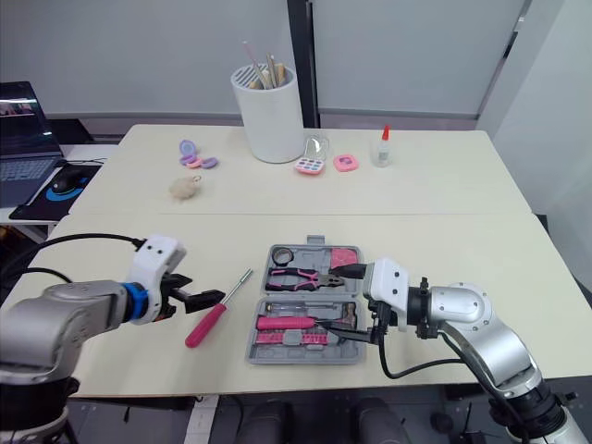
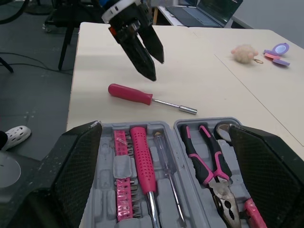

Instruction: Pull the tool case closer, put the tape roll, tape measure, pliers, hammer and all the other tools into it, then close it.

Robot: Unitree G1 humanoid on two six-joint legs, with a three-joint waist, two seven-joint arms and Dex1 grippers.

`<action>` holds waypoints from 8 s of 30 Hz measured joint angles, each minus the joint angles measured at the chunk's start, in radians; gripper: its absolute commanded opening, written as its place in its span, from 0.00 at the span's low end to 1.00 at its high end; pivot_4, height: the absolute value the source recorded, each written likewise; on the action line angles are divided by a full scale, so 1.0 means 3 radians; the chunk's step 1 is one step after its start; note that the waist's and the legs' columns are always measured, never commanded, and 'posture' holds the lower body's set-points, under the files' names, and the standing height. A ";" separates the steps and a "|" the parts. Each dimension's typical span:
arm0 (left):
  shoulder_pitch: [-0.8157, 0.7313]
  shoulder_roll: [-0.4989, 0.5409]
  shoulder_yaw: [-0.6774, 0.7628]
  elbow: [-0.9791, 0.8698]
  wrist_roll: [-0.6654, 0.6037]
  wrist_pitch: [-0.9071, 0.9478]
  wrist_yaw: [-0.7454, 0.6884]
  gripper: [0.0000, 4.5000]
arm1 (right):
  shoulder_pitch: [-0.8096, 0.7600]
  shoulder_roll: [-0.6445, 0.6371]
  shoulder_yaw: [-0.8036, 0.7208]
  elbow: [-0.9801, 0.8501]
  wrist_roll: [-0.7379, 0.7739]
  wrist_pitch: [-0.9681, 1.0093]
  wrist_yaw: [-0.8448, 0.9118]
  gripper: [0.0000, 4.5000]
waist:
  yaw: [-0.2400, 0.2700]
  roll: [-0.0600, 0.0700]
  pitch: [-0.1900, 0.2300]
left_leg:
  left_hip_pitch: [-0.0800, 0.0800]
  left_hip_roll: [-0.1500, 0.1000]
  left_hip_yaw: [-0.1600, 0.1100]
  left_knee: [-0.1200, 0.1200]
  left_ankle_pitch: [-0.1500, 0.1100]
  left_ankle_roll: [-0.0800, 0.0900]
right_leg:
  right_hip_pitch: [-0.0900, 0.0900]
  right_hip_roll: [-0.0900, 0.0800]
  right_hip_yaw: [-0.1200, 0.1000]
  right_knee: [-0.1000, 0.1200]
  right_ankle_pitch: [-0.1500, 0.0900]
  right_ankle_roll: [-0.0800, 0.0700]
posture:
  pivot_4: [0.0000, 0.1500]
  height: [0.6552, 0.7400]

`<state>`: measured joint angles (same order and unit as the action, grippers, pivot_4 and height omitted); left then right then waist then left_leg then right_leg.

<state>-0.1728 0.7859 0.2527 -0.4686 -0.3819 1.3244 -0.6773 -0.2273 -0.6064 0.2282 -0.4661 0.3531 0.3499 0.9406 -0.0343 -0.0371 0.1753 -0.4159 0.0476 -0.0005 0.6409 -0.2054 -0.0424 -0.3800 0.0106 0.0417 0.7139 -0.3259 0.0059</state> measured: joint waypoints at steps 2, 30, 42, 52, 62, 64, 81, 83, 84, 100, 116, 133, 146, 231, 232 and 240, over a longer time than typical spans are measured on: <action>0.0424 0.0003 0.0291 -0.0133 -0.0050 -0.0212 -0.0083 0.99 | -0.0065 0.0040 0.0043 0.0054 -0.0014 -0.0010 0.0017 1.00 | -0.0015 0.0001 0.0000 | 0.0002 0.0001 0.0003 -0.0002 0.0000 0.0000 | -0.0001 -0.0002 0.0003 -0.0001 0.0000 0.0000 | 1.00 1.00; 0.0822 -0.0585 -0.0168 0.0522 0.0218 -0.1909 0.0227 0.99 | -0.0250 0.0248 0.0166 0.0252 -0.0186 -0.0042 -0.0020 1.00 | 0.0004 -0.0006 -0.0003 | 0.0001 -0.0002 0.0001 -0.0007 -0.0002 -0.0002 | 0.0001 -0.0009 -0.0002 -0.0008 -0.0002 -0.0005 | 1.00 1.00; 0.0704 -0.0677 -0.0506 0.0899 0.0474 -0.2098 0.0426 0.96 | -0.0189 0.0189 0.0146 0.0176 -0.0188 -0.0029 -0.0086 1.00 | 0.0016 -0.0006 -0.0003 | 0.0001 -0.0003 0.0002 -0.0007 -0.0002 -0.0003 | 0.0001 -0.0011 -0.0003 -0.0008 -0.0002 -0.0004 | 1.00 1.00; 0.0638 -0.0722 -0.0534 0.1049 0.0532 -0.2261 0.0478 0.29 | -0.0188 0.0154 0.0146 0.0162 -0.0188 -0.0027 -0.0087 1.00 | 0.0016 -0.0006 -0.0003 | 0.0001 -0.0005 0.0002 -0.0007 -0.0002 -0.0003 | 0.0002 -0.0012 -0.0003 -0.0009 -0.0002 -0.0004 | 1.00 1.00; 0.0652 -0.0678 -0.0528 0.1016 0.0415 -0.2235 0.0312 0.16 | -0.0195 0.0133 0.0148 0.0162 -0.0203 -0.0029 -0.0088 1.00 | 0.0015 -0.0007 -0.0003 | 0.0000 -0.0004 0.0002 -0.0007 -0.0002 -0.0003 | 0.0001 -0.0011 -0.0003 -0.0009 -0.0002 -0.0004 | 1.00 1.00; 0.0661 -0.0577 -0.0517 0.0930 0.0358 -0.2183 0.0227 0.16 | -0.0196 0.0127 0.0147 0.0162 -0.0213 -0.0030 -0.0086 1.00 | 0.0015 -0.0007 -0.0002 | 0.0000 -0.0003 0.0002 -0.0008 -0.0002 -0.0003 | 0.0000 -0.0011 -0.0004 -0.0009 -0.0002 -0.0004 | 1.00 1.00; 0.0329 0.0578 -0.0407 -0.0235 -0.0596 -0.1551 -0.0897 0.16 | -0.0434 -0.0031 -0.0003 0.0192 0.0081 0.0133 0.0217 1.00 | 0.0014 -0.0005 0.0002 | 0.0000 -0.0005 0.0005 -0.0018 -0.0002 -0.0003 | 0.0000 -0.0012 -0.0002 -0.0019 -0.0003 -0.0004 | 1.00 1.00; 0.0266 0.0604 -0.0714 -0.0440 -0.0547 -0.1595 -0.0926 0.16 | -0.0434 -0.0080 -0.0007 0.0198 0.0083 0.0166 0.0257 1.00 | 0.0015 -0.0004 0.0003 | -0.0001 -0.0005 0.0006 -0.0019 -0.0002 -0.0003 | 0.0000 -0.0011 -0.0001 -0.0021 -0.0003 -0.0004 | 1.00 1.00; 0.0204 0.0604 -0.0889 -0.0521 -0.0491 -0.1618 -0.0921 0.16 | -0.0433 -0.0105 -0.0008 0.0196 0.0086 0.0188 0.0284 1.00 | 0.0016 -0.0004 0.0003 | -0.0001 -0.0004 0.0005 -0.0020 -0.0002 -0.0003 | 0.0000 -0.0010 -0.0001 -0.0021 -0.0003 -0.0004 | 1.00 1.00; -0.0418 0.0159 -0.2739 -0.0104 0.0887 -0.2185 -0.0906 0.16 | -0.0318 -0.0560 0.0040 0.0039 0.0147 0.0399 0.0605 1.00 | 0.0012 -0.0004 0.0005 | -0.0003 -0.0003 0.0005 -0.0023 -0.0002 -0.0003 | -0.0001 0.0008 0.0001 -0.0029 -0.0004 -0.0002 | 1.00 1.00; -0.0577 0.0135 -0.2794 -0.0129 0.1040 -0.1958 -0.1082 0.16 | -0.0194 -0.0650 0.0026 -0.0135 0.0206 0.0542 0.0589 1.00 | 0.0016 -0.0004 0.0005 | -0.0003 -0.0003 0.0004 -0.0023 -0.0002 -0.0003 | 0.0000 0.0011 0.0001 -0.0029 -0.0011 0.0011 | 1.00 1.00; -0.0498 -0.0007 -0.2874 -0.0068 0.1206 -0.1953 -0.1051 0.16 | -0.0185 -0.0664 0.0026 -0.0233 0.0219 0.0567 0.0565 1.00 | 0.0018 -0.0004 0.0005 | -0.0003 -0.0004 0.0003 -0.0023 -0.0002 -0.0003 | 0.0001 0.0011 0.0000 -0.0029 -0.0011 0.0011 | 1.00 1.00; -0.0514 -0.0023 -0.2908 -0.0059 0.1225 -0.1955 -0.1075 0.58 | -0.0138 -0.0664 0.0024 -0.0259 0.0231 0.0619 0.0529 1.00 | 0.0018 -0.0004 0.0005 | -0.0003 -0.0004 0.0003 -0.0023 -0.0002 -0.0003 | 0.0002 0.0011 0.0000 -0.0029 -0.0011 0.0011 | 1.00 1.00; 0.0378 0.0967 0.0035 0.1694 0.0170 -0.3484 -0.1905 0.00 | -0.0302 -0.1469 -0.0790 0.1328 -0.0098 -0.0207 0.1236 0.01 | 0.0009 0.0009 0.0011 | 0.0001 0.0000 0.0013 -0.0031 -0.0002 -0.0003 | -0.0005 -0.0010 0.0000 -0.0029 -0.0002 -0.0005 | 1.00 1.00; 0.0381 0.0965 0.0029 0.1687 0.0172 -0.3482 -0.1898 0.00 | -0.0301 -0.1456 -0.0786 0.1328 -0.0110 -0.0210 0.1223 0.01 | 0.0009 0.0009 0.0011 | 0.0001 -0.0001 0.0013 -0.0031 -0.0002 -0.0003 | -0.0005 -0.0010 0.0000 -0.0029 -0.0002 -0.0005 | 1.00 1.00; 0.0260 0.0703 -0.0420 0.1684 0.0425 -0.3541 -0.1696 0.00 | -0.0310 -0.1053 -0.0381 0.1420 -0.0548 -0.0509 0.0973 0.01 | 0.0011 0.0009 0.0010 | 0.0001 -0.0002 0.0013 -0.0030 -0.0002 -0.0003 | -0.0004 -0.0008 0.0001 -0.0029 -0.0002 -0.0005 | 1.00 1.00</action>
<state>-0.0949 0.9968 0.1267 0.0367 -0.2542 0.2622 -1.1861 -0.3202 -0.9223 0.1139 -0.0401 0.1888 0.1973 1.2326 -0.0311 -0.0344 0.1784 -0.4156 0.0470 0.0034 0.6318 -0.2060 -0.0432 -0.3812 0.0082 0.0421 0.7053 -0.3265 0.0044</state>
